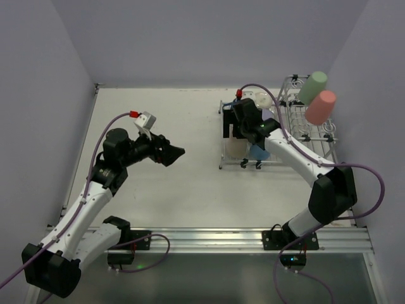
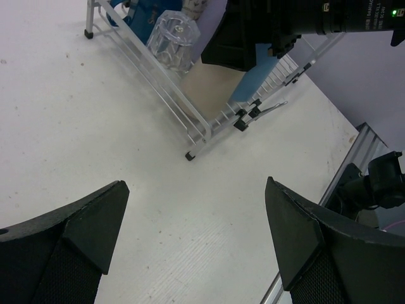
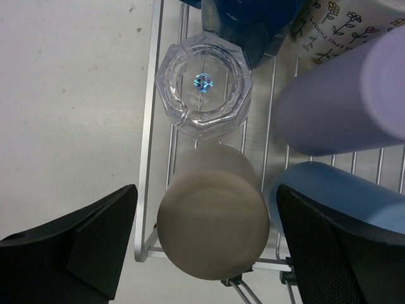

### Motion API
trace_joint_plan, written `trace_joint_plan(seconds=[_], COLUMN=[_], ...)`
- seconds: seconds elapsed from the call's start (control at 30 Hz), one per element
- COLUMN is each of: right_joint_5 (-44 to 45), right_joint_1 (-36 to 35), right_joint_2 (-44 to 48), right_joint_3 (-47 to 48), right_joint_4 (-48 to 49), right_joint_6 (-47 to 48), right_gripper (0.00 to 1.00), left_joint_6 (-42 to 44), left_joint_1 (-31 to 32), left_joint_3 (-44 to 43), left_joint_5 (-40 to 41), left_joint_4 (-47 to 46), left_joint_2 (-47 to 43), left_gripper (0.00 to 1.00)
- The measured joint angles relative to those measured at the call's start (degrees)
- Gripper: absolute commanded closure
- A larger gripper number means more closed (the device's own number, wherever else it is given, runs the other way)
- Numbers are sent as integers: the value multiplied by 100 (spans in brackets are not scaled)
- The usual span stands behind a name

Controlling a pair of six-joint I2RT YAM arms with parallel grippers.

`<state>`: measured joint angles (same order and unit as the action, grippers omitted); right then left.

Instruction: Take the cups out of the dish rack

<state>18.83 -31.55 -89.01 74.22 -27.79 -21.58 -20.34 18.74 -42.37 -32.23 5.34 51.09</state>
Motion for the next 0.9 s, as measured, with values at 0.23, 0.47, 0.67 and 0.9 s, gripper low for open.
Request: trace_joint_plan(seconds=[0.23, 0.47, 0.67, 0.9], right_joint_5=[26, 170, 177, -695], right_joint_1=[11, 11, -2, -11], right_joint_2=[-190, -83, 706, 2214], right_joint_3=[-33, -125, -153, -216], right_joint_4=[66, 162, 166, 789], right_joint_6=[2, 2, 118, -61], right_gripper=[43, 69, 71, 73], left_joint_6=[0, -7, -205, -970], left_joint_1=[4, 4, 4, 7], left_joint_3=[0, -13, -74, -122], left_joint_5=[57, 96, -17, -321], left_joint_4=[11, 11, -66, -761], left_joint_2=[90, 247, 463, 374], left_gripper=[3, 3, 3, 6])
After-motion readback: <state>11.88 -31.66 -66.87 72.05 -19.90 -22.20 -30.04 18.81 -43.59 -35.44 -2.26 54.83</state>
